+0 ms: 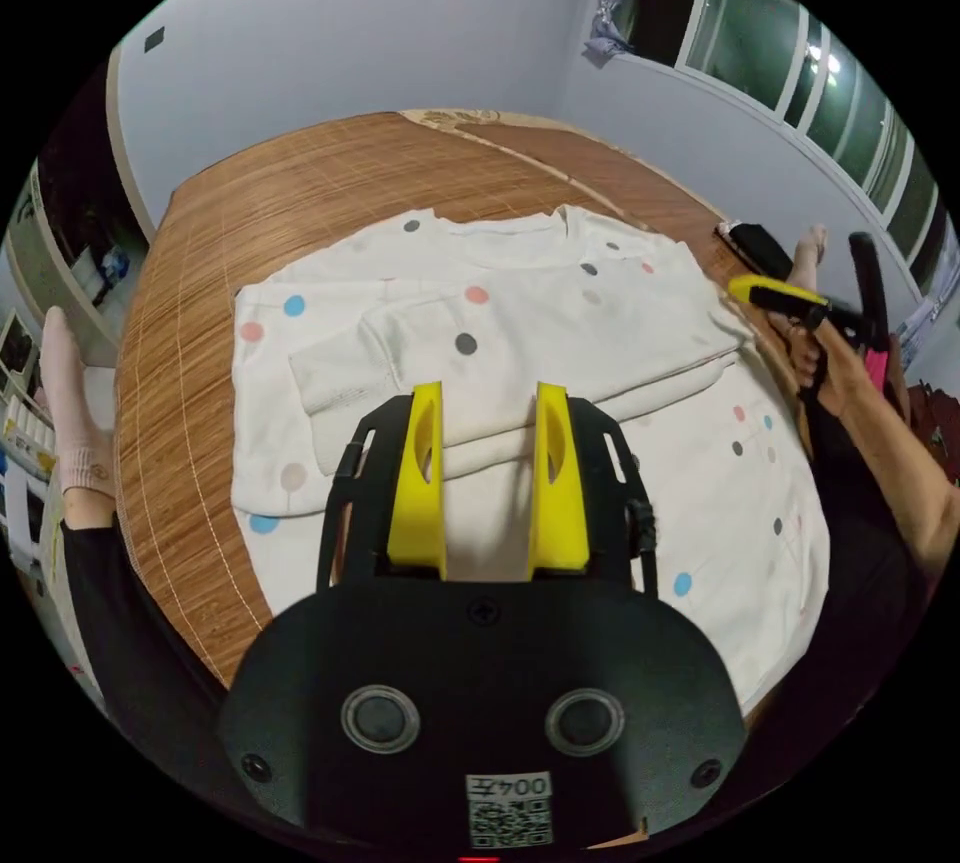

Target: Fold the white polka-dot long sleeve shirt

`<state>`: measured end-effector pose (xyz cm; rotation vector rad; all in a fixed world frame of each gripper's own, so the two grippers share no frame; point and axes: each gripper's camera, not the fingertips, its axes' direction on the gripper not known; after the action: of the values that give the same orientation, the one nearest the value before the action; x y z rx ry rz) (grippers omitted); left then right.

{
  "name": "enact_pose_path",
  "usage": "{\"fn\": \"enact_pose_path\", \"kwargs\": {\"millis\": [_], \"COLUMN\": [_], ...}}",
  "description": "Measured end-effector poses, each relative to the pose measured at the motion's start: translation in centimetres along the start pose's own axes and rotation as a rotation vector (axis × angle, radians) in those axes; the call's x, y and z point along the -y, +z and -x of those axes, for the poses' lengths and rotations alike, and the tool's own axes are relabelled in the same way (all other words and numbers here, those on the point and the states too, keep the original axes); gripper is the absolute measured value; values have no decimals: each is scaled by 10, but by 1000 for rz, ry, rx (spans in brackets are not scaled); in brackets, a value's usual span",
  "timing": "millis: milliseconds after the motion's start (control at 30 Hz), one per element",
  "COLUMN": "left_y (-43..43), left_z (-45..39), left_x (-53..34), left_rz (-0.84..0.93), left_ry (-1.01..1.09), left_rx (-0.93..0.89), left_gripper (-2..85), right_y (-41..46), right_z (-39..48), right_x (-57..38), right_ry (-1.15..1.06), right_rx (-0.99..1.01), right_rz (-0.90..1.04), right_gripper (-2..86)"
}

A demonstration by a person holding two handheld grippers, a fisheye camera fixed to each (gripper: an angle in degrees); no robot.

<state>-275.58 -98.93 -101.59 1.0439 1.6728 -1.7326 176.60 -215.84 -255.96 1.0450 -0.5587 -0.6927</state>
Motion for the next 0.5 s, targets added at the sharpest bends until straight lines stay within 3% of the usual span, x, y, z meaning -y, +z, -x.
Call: {"fn": "enact_pose_path", "kwargs": {"millis": [100,167,300,500], "left_y": [-17,4,4,6], "left_z": [16,28,30,47], "left_x": [-7,-6,-1,20], "left_rz": [-58,55,68,65], "left_ry": [-52,-61,-48,-53], "left_rx": [105,125,156,138], "left_gripper": [139,144,147,145], "right_y": [6,23,34,35], "right_z": [23,33,61,69], "right_x": [-16,-20,-22,-21], "right_ry": [2,1,-40,-35], "right_rx": [-11,-22,-115,-97], "right_rz": [-1,71,112,117], "right_gripper": [138,138,138,138]}}
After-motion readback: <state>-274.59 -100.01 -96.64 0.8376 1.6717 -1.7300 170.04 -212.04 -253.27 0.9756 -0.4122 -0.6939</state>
